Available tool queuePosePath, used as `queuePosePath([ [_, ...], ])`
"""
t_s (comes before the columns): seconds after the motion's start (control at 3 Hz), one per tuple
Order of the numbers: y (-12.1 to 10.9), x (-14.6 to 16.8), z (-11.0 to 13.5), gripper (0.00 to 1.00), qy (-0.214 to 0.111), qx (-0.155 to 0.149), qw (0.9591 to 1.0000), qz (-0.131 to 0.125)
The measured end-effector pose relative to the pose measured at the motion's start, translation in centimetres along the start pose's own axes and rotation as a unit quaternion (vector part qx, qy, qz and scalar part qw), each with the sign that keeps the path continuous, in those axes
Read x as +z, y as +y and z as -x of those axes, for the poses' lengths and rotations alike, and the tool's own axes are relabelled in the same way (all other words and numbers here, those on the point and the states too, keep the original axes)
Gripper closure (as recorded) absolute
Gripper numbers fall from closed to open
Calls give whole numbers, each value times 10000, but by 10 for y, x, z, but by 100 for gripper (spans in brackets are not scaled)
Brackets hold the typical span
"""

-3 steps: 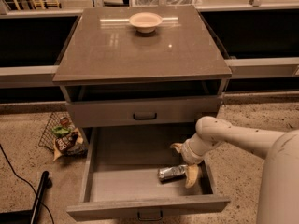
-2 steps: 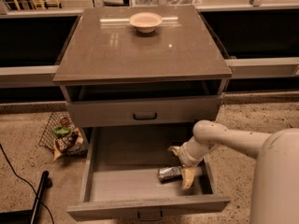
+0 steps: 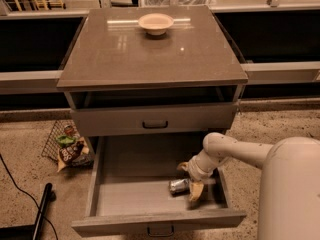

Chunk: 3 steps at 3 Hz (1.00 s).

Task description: Pick redbull can from middle drawer and place on counter

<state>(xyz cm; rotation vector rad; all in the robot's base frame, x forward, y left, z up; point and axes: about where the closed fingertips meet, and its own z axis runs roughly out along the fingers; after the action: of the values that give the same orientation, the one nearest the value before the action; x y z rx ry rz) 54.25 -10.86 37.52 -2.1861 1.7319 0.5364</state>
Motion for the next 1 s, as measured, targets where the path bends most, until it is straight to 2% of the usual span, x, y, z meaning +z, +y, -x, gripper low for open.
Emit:
queuePosePath([
  [0.33,-2,9,-2,42,-39,17,10000,20],
  [1.0,-2,4,-3,89,-90,-33,9999,-52],
])
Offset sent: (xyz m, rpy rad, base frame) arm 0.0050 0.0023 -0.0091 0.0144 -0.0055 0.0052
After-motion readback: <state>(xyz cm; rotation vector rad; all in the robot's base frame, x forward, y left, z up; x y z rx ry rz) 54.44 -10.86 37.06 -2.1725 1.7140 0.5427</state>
